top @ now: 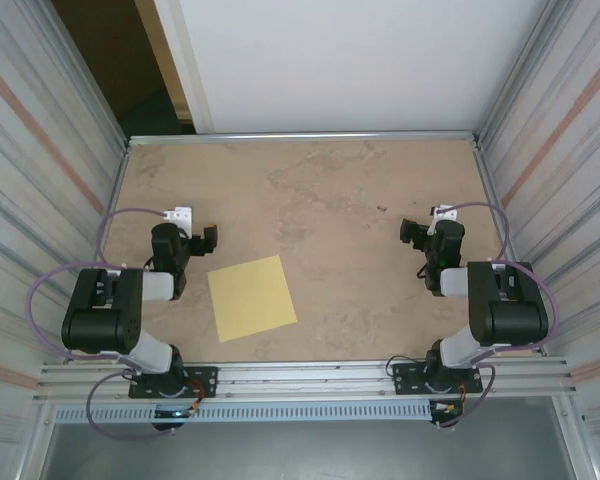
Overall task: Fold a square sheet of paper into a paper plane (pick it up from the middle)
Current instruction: Move the square sheet of paper to the center of the table.
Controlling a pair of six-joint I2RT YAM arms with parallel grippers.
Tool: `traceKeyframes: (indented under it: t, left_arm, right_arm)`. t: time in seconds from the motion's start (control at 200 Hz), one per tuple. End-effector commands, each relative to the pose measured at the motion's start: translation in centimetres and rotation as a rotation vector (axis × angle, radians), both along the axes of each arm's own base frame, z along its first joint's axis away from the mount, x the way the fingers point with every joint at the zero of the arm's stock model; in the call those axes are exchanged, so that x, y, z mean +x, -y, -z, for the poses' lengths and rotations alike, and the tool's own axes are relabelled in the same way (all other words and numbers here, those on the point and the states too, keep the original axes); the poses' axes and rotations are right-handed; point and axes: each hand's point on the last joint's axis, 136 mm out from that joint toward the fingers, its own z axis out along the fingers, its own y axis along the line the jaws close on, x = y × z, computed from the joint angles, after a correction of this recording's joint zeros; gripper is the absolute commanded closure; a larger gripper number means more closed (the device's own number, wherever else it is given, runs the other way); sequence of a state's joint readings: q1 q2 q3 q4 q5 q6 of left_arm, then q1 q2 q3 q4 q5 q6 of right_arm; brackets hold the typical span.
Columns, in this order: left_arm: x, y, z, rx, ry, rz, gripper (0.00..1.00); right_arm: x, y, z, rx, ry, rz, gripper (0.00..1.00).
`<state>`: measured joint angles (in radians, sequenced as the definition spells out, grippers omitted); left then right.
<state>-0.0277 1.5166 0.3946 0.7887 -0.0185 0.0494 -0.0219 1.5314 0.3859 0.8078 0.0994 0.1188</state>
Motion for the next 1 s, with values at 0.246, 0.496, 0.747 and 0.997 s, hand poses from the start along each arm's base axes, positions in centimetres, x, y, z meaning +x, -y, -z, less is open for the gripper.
traceKeyframes:
  t: [0.246,0.496,0.747,0.997]
  left_arm:
    - [0.51,0.56,-0.81,0.004,0.021,0.047,0.01]
    - [0.56,0.6,-0.83,-0.001,0.02,0.052,0.01]
    - [0.52,0.6,-0.81,-0.002,0.02,0.051,0.01]
    - [0.42,0.5,-1.05,-0.003,0.033,0.046,0.01]
  right_arm:
    - [0.57,0.16,-0.32,-0.003,0.005,-0.013,0.01]
    - [0.54,0.13,-0.26,-0.003,0.003,-0.014,0.01]
    - [0.49,0.11,-0.29,-0.002,0.005,-0.016,0.01]
    - [0.45,0.13,-0.77,0.0,0.026,-0.016,0.01]
